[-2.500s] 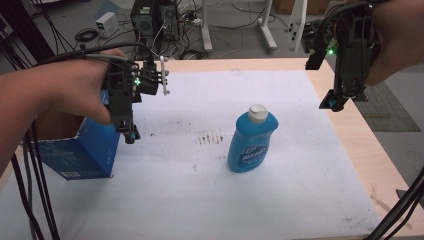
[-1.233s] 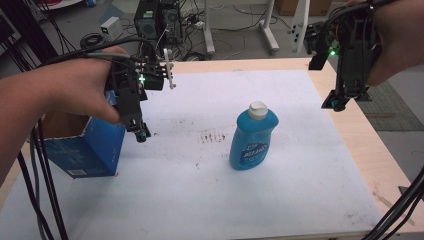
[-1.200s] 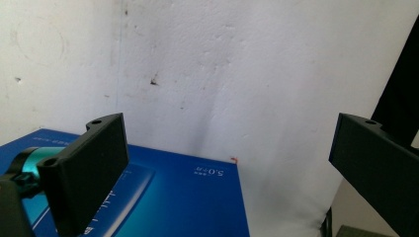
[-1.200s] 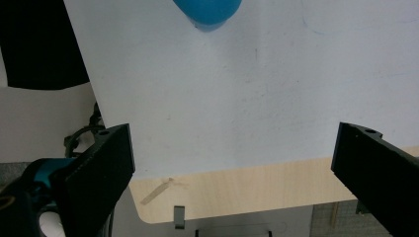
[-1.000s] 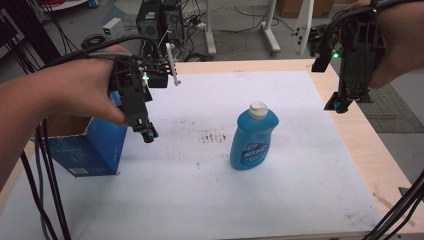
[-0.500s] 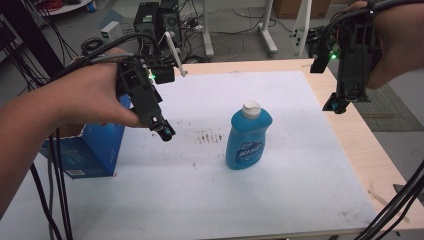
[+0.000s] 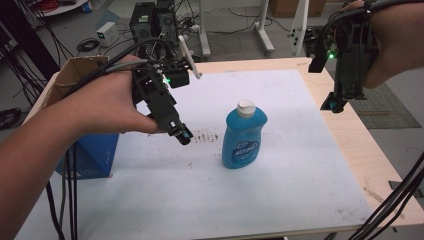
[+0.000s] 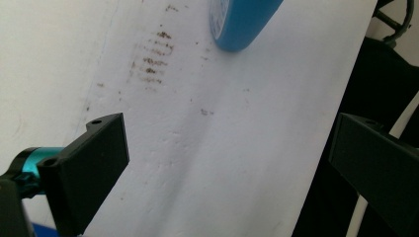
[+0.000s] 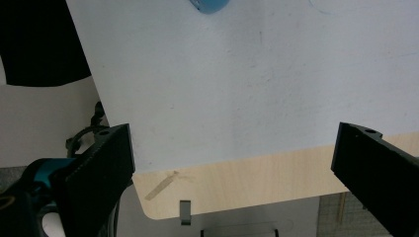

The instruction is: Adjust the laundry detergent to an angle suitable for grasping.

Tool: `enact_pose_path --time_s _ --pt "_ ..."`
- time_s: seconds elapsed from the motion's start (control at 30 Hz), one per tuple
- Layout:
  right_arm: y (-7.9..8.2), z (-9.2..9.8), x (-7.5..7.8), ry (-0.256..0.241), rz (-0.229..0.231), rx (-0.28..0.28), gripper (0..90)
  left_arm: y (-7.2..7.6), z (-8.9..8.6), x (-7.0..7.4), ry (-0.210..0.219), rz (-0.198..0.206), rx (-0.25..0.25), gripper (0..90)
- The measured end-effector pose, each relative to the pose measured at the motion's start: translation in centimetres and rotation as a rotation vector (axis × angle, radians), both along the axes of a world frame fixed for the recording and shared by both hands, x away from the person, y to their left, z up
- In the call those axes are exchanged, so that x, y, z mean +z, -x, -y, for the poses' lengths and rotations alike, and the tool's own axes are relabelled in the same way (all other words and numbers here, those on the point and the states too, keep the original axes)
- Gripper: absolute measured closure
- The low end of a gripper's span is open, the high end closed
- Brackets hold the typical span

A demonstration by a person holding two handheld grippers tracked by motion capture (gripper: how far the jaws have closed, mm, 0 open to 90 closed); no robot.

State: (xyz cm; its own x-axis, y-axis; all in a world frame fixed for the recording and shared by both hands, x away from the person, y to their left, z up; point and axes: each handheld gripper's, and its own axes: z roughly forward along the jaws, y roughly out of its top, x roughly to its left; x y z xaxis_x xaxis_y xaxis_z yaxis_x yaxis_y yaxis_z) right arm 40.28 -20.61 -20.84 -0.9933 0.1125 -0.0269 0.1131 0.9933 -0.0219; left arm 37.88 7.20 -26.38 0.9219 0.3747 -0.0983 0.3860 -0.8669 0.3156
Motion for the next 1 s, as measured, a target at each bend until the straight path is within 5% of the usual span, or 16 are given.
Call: enact_pose_path --time_s 1.0 --pt "-0.3 0.1 -0.1 -0.002 -0.002 -0.006 1.9 -0.1 5.8 -3.0 0.182 0.073 -0.005 1.8"
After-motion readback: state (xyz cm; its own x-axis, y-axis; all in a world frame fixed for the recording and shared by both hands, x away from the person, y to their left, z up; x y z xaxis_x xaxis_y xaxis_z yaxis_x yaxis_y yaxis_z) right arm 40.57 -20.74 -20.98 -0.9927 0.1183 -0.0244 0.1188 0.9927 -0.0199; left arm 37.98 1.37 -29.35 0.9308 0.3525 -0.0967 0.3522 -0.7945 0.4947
